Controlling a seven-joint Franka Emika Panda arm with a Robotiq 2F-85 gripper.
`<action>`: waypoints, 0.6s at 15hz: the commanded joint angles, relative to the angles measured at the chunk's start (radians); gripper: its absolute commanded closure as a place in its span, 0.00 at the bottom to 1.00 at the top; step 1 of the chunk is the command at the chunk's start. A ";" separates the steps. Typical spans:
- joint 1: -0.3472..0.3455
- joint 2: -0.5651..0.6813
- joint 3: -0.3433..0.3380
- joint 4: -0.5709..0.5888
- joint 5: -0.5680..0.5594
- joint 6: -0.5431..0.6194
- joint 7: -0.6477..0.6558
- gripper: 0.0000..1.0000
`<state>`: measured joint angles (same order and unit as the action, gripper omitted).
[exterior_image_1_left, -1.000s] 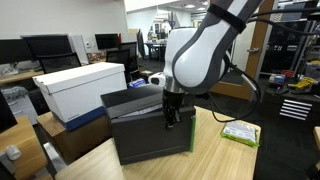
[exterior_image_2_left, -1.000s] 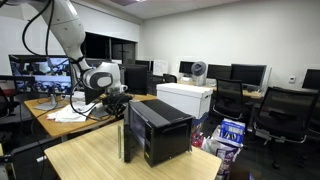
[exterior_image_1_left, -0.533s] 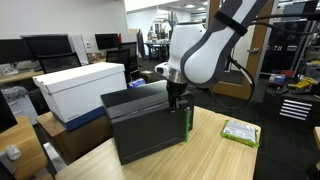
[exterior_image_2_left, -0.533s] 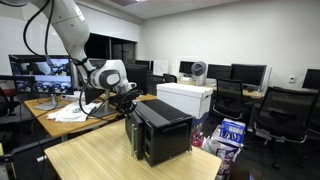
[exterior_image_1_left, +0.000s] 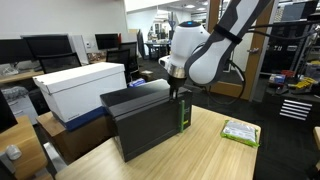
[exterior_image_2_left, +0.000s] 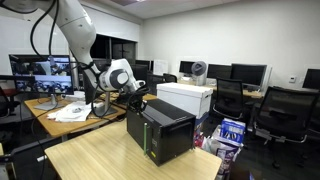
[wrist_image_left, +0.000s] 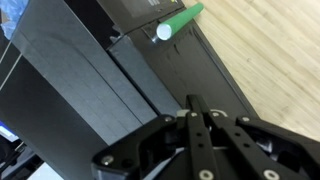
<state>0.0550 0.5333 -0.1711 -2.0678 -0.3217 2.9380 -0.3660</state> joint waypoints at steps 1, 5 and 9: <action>-0.173 -0.066 0.229 0.004 0.117 -0.201 -0.122 0.97; -0.214 -0.143 0.343 0.008 0.285 -0.315 -0.137 0.45; -0.150 -0.176 0.277 0.009 0.298 -0.269 0.050 0.18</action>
<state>-0.1350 0.3996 0.1526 -2.0359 -0.0380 2.6485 -0.4346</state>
